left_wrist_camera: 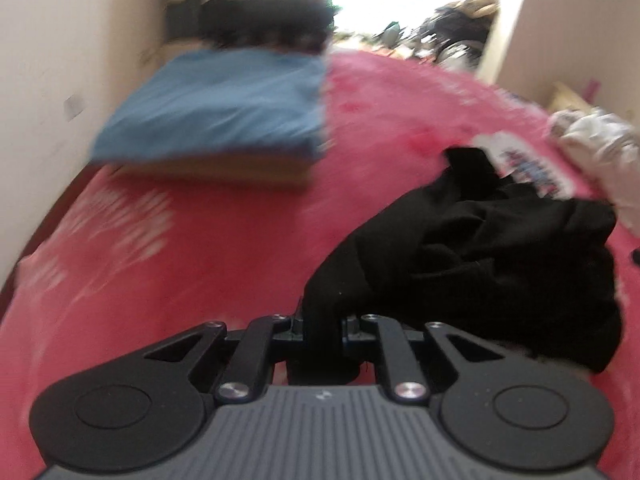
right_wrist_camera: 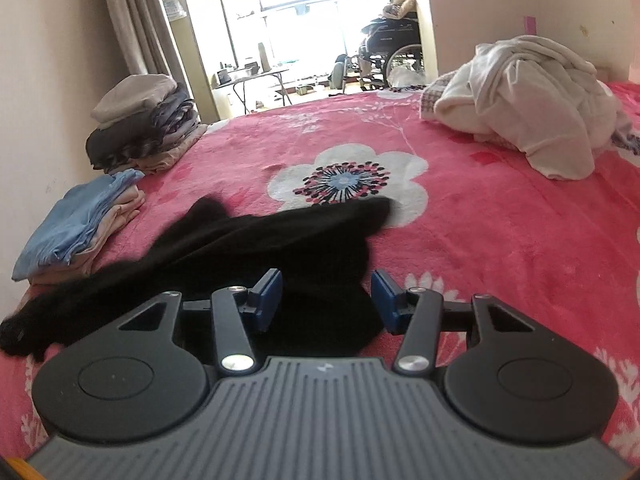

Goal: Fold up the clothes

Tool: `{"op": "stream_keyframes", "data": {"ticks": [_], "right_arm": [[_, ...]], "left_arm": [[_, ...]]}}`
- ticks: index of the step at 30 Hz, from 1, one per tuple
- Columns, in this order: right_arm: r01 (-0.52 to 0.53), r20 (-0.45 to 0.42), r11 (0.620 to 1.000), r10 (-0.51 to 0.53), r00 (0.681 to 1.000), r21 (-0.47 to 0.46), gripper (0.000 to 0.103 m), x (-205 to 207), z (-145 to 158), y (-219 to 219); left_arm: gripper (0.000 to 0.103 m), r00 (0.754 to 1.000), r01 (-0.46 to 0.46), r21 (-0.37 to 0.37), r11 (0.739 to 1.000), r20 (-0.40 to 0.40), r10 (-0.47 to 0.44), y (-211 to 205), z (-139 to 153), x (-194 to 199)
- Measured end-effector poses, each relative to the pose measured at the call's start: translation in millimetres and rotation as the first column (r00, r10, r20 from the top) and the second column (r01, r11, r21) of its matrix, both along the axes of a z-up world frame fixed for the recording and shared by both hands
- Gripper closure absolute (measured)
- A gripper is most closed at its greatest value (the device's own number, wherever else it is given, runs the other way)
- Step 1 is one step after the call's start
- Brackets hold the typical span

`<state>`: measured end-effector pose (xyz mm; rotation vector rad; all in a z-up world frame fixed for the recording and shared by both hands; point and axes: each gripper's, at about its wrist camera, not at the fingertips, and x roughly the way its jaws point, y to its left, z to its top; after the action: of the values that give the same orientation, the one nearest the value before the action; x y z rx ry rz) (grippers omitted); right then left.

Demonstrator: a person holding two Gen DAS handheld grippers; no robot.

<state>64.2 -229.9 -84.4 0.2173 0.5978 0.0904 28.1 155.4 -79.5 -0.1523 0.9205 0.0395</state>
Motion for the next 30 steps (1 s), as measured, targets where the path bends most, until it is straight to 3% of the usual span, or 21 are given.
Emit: {"op": "stream_keyframes", "data": {"ticks": [3,6,8,12,16,19,21,23,24,26,30], "right_arm": [[0.008,-0.014,0.999,-0.008,1.000,0.046,0.053,0,-1,-3],[0.031,-0.046,0.992,-0.026,0.999,0.123,0.051,1,-5,-11],[0.047,-0.072,0.982,-0.034,0.997,0.185,0.044,3,-7,-19],[0.056,-0.104,0.955,-0.027,0.994,0.291,0.031,18,-11,-32],[0.072,-0.147,0.924,-0.017,0.989,0.377,0.026,57,-22,-38],[0.065,-0.184,0.896,0.019,0.983,0.439,0.025,92,-36,-37],[0.050,-0.208,0.879,0.056,0.976,0.473,0.029,110,-44,-32],[-0.004,-0.178,0.870,0.105,0.978,0.494,0.059,115,-44,-23],[-0.037,-0.156,0.869,0.130,0.979,0.493,0.062,113,-40,-19],[-0.108,-0.095,0.862,0.177,0.980,0.495,0.076,102,-32,-12],[-0.273,0.019,0.785,0.316,0.949,0.556,0.084,61,-19,-12]], "left_arm": [[0.082,1.000,0.020,-0.013,1.000,-0.006,-0.020,5,2,-5],[0.063,0.997,0.046,0.000,0.999,0.055,-0.046,-7,12,-5],[0.043,0.991,0.069,-0.006,0.998,0.113,-0.067,-17,20,-4],[0.033,0.966,0.152,-0.013,0.988,0.215,-0.146,-42,34,7],[0.017,0.932,0.308,-0.031,0.951,0.213,-0.295,-79,24,34],[0.016,0.904,0.397,-0.019,0.918,0.181,-0.388,-112,4,56],[0.022,0.891,0.422,0.010,0.907,0.181,-0.416,-130,-8,65],[0.046,0.883,0.437,0.019,0.899,0.181,-0.433,-137,-16,70],[0.052,0.879,0.443,0.012,0.896,0.190,-0.437,-139,-17,69],[0.075,0.871,0.454,-0.003,0.891,0.210,-0.444,-138,-18,64],[0.093,0.845,0.507,-0.056,0.860,0.232,-0.482,-120,-12,50]]}}
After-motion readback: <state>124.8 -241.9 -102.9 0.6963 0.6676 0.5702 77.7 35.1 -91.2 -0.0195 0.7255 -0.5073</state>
